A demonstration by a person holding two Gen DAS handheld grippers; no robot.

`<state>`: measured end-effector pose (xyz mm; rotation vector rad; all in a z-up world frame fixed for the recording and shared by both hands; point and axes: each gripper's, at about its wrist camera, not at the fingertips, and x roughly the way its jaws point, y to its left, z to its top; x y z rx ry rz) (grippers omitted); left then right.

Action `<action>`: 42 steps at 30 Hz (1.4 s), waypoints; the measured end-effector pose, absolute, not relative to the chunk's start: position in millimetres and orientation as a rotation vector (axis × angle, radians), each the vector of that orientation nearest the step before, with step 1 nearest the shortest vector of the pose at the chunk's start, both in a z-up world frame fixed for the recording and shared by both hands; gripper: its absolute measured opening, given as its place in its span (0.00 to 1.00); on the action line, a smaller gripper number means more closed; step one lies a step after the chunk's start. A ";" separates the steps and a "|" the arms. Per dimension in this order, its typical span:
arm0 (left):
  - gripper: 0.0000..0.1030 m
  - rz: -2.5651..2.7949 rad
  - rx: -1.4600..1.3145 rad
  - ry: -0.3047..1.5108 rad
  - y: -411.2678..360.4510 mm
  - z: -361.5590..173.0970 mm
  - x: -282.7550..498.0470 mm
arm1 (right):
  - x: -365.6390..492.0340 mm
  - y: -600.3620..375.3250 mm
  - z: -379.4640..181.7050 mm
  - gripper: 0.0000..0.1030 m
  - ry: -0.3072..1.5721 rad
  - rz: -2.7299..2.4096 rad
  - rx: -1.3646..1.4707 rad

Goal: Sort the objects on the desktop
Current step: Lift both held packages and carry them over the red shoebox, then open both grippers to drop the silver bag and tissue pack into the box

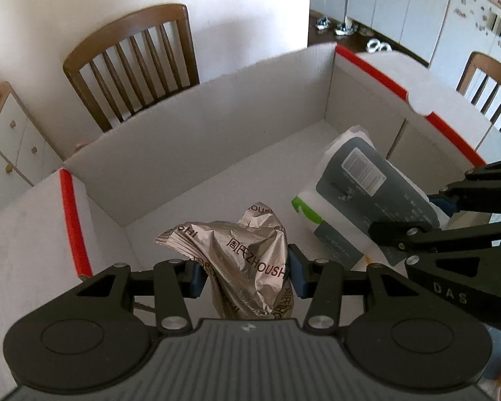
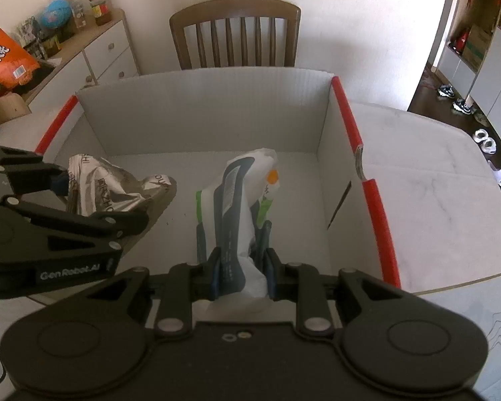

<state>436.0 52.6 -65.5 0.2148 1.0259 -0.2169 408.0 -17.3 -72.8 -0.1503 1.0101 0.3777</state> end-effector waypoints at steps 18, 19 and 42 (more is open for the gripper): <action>0.62 -0.206 0.158 1.131 58.2 -72.2 451.8 | 407.5 -13.7 -78.7 0.35 1.014 0.381 -0.177; 0.62 -0.203 0.153 1.127 59.1 -70.8 451.4 | 407.4 -14.4 -77.8 0.38 1.014 0.381 -0.177; 0.62 -0.173 0.153 1.014 51.1 -0.1 411.0 | 375.4 -37.5 -21.8 0.44 0.925 0.415 -0.155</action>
